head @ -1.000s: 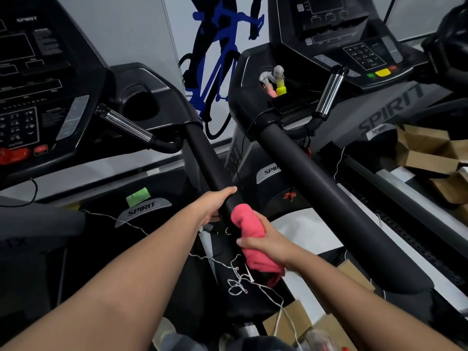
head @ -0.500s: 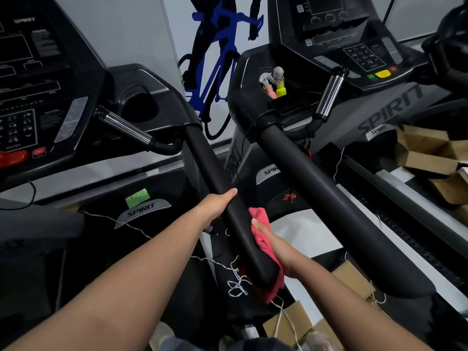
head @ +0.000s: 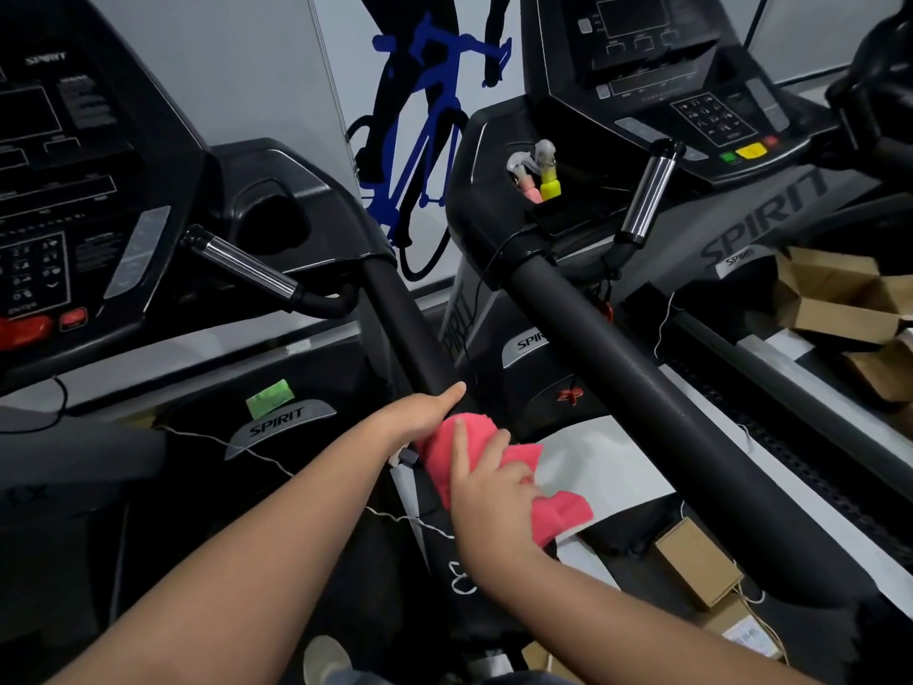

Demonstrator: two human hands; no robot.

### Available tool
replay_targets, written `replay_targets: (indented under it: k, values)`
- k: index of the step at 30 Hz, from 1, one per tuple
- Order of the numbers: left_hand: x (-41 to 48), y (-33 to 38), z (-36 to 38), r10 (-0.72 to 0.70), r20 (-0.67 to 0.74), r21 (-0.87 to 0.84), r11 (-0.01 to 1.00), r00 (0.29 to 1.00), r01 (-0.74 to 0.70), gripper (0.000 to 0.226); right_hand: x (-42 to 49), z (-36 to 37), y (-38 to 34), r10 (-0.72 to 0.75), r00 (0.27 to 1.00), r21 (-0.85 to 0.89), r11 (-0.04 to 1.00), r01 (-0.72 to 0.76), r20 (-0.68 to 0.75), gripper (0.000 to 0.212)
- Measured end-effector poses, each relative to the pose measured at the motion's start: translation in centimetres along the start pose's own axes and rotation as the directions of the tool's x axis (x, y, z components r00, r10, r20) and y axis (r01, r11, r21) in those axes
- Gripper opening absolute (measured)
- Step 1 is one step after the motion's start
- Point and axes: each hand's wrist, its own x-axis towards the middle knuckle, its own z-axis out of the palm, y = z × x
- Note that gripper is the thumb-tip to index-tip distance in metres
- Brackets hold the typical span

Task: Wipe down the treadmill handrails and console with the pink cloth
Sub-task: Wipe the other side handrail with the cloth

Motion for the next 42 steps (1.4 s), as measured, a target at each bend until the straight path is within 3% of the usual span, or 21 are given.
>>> replay_targets:
  k: [2, 5, 8, 10, 11, 13, 15, 17, 18, 20, 22, 23, 25, 28, 30, 32, 34, 38, 42]
  values:
    - [-0.1, -0.1, -0.5, 0.003, 0.020, -0.009, 1.000, 1.000, -0.003, 0.072, 0.9, -0.5, -0.8, -0.012, 0.997, -0.059, 0.998, 0.017, 0.072, 0.087]
    - [0.4, -1.1, -1.3, -0.015, -0.068, -0.062, 0.998, 0.998, 0.011, 0.077, 3.1, -1.2, -1.5, -0.095, 0.995, -0.100, 0.990, 0.095, 0.011, 0.078]
    - [1.3, -3.0, -1.7, 0.013, -0.268, -0.196, 0.978, 0.963, -0.068, 0.085, 6.8, -2.1, -2.1, -0.118, 0.989, 0.081, 0.991, 0.110, 0.091, 0.087]
    - [1.6, -4.1, -1.4, 0.062, -0.418, -0.286, 0.938, 0.906, -0.196, 0.075, 10.4, -2.6, -1.8, -0.109, 0.963, 0.347, 0.938, 0.017, 0.246, 0.107]
    - [1.1, -4.2, -1.2, 0.079, -0.483, -0.305, 0.918, 0.872, -0.252, 0.062, 11.9, -3.3, -1.3, -0.143, 0.932, 0.551, 0.832, -0.069, 0.333, 0.113]
    - [0.0, -4.1, -0.5, 0.135, -0.587, -0.261, 0.902, 0.798, -0.345, 0.041, 13.8, -4.5, 0.3, -0.244, 0.874, 0.825, 0.504, -0.256, 0.420, 0.115]
    - [-1.0, -3.2, 0.4, 0.253, -0.678, -0.135, 0.880, 0.690, -0.455, 0.034, 13.9, -5.1, 1.6, -0.293, 0.860, 0.893, 0.303, -0.332, 0.419, 0.103]
    - [-1.5, -1.9, 1.1, 0.359, -0.732, -0.014, 0.842, 0.579, -0.539, 0.034, 13.0, -4.6, 2.1, -0.315, 0.852, 0.906, 0.210, -0.367, 0.418, 0.097]
    - [-1.7, -1.0, 1.3, 0.398, -0.736, 0.021, 0.823, 0.548, -0.568, 0.035, 12.4, -4.2, 2.4, -0.344, 0.847, 0.914, 0.117, -0.389, 0.405, 0.094]
    - [-1.8, 0.6, 1.4, 0.437, -0.722, 0.028, 0.793, 0.536, -0.608, 0.035, 11.7, -3.7, 2.9, -0.342, 0.851, 0.872, -0.149, -0.467, 0.398, 0.082]
    - [-1.8, 2.0, 1.4, 0.393, -0.696, -0.060, 0.803, 0.602, -0.593, 0.034, 11.3, -3.8, 3.8, -0.309, 0.864, 0.799, -0.345, -0.492, 0.399, 0.075]
    - [-1.9, 2.5, 1.4, 0.351, -0.676, -0.110, 0.822, 0.648, -0.559, 0.035, 11.0, -4.1, 4.2, -0.313, 0.860, 0.773, -0.388, -0.502, 0.402, 0.073]
    - [-2.1, 3.0, 1.3, 0.300, -0.671, -0.112, 0.863, 0.678, -0.493, 0.037, 10.7, -4.7, 4.8, -0.318, 0.840, 0.732, -0.415, -0.540, 0.440, 0.060]
    - [-2.8, 3.0, 2.0, 0.409, -0.690, 0.111, 0.875, 0.597, -0.471, 0.045, 10.4, -5.1, 5.1, -0.275, 0.816, 0.710, -0.403, -0.578, 0.509, 0.048]
    - [-3.1, 2.7, 3.3, 0.448, -0.593, 0.206, 0.888, 0.669, -0.412, 0.056, 10.5, -5.0, 5.2, -0.153, 0.832, 0.750, -0.369, -0.549, 0.533, 0.051]
    - [-3.0, 2.1, 5.3, 0.389, -0.483, 0.254, 0.920, 0.785, -0.300, 0.070, 10.7, -4.8, 5.4, -0.044, 0.835, 0.788, -0.307, -0.534, 0.549, 0.035]
    - [-2.5, 1.7, 6.3, 0.336, -0.444, 0.302, 0.929, 0.831, -0.215, 0.083, 10.6, -4.8, 5.5, -0.017, 0.831, 0.797, -0.270, -0.540, 0.557, 0.033]
    - [0.2, 2.4, 4.0, 0.263, -0.498, 0.235, 0.958, 0.826, -0.163, 0.094, 10.5, -4.0, 5.6, 0.018, 0.860, 0.847, -0.182, -0.499, 0.511, 0.039]
    - [2.8, 2.8, 0.8, 0.135, -0.535, -0.036, 0.983, 0.834, -0.182, 0.094, 10.3, -2.6, 5.1, -0.006, 0.913, 0.913, 0.034, -0.407, 0.408, 0.030]
